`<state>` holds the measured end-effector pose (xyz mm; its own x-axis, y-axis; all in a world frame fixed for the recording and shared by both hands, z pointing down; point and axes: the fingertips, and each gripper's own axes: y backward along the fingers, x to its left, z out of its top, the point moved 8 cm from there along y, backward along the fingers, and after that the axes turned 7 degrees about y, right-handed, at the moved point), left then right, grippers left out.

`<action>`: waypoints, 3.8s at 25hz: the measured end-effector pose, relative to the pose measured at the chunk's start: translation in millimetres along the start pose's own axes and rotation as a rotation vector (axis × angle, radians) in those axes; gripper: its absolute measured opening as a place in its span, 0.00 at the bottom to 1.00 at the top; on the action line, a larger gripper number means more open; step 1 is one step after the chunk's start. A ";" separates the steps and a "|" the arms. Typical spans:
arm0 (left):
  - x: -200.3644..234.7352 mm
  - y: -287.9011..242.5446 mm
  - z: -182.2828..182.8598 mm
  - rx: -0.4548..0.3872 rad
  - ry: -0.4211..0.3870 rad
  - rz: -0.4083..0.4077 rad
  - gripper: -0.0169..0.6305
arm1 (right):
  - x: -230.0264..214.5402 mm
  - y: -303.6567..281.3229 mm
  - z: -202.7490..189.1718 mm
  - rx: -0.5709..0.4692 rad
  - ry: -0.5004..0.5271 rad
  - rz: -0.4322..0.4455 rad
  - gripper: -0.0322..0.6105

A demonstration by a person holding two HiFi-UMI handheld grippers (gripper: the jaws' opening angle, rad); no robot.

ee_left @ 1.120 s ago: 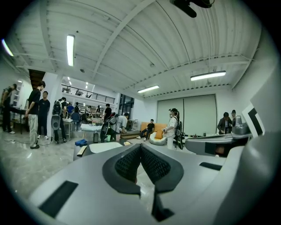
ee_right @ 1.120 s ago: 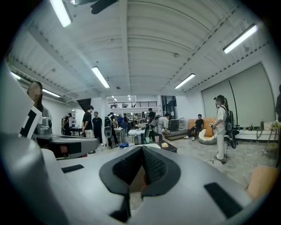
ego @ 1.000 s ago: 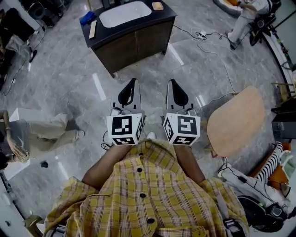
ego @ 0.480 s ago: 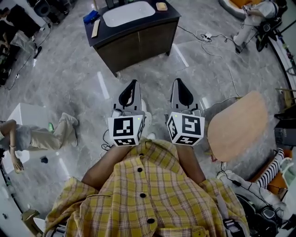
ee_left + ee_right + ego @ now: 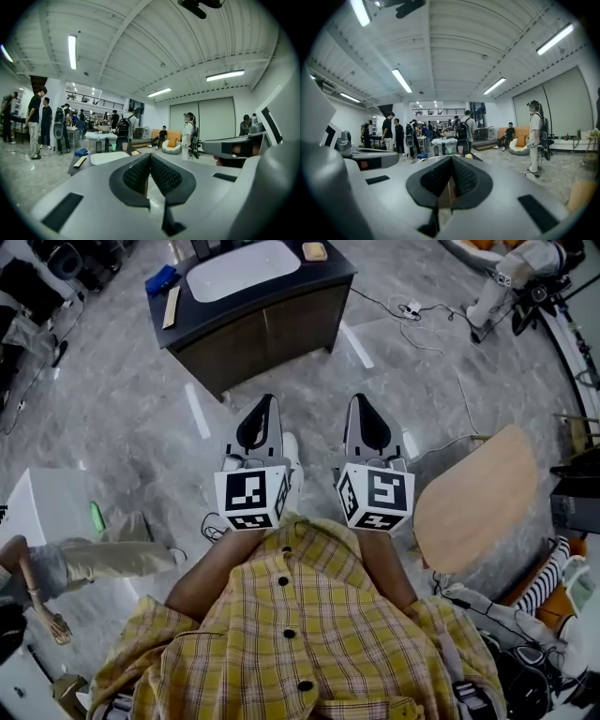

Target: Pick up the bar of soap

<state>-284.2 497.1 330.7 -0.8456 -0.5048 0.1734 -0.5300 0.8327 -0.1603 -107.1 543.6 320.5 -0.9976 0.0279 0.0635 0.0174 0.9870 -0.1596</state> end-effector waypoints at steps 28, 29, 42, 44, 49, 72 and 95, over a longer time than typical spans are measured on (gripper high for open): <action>86.1 -305.7 82.9 0.037 0.034 -0.076 0.05 | -90.2 -281.9 62.9 0.073 0.025 -0.114 0.08; 89.4 -314.3 84.2 0.037 0.035 -0.082 0.05 | -92.6 -289.5 63.8 0.074 0.023 -0.124 0.08; 113.2 -401.1 89.7 0.061 0.046 -0.105 0.05 | -119.9 -370.7 69.0 0.087 0.035 -0.156 0.08; 114.3 -420.2 92.0 0.051 0.047 -0.094 0.05 | -130.5 -386.6 67.1 0.081 0.037 -0.150 0.08; 110.2 -474.4 101.5 0.021 0.041 -0.061 0.05 | -162.5 -431.3 65.5 0.063 0.034 -0.125 0.08; 59.1 -744.9 119.2 0.111 0.013 0.183 0.05 | -359.2 -669.2 78.9 0.098 0.018 0.105 0.08; 129.3 -866.0 61.5 0.369 0.091 0.327 0.05 | -382.5 -786.1 49.7 0.218 0.017 0.190 0.08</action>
<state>61.5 -303.3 432.1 -0.9710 -0.1955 0.1378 -0.2392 0.7996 -0.5509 257.5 -250.8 372.7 -0.9766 0.2133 0.0282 0.1872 0.9068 -0.3778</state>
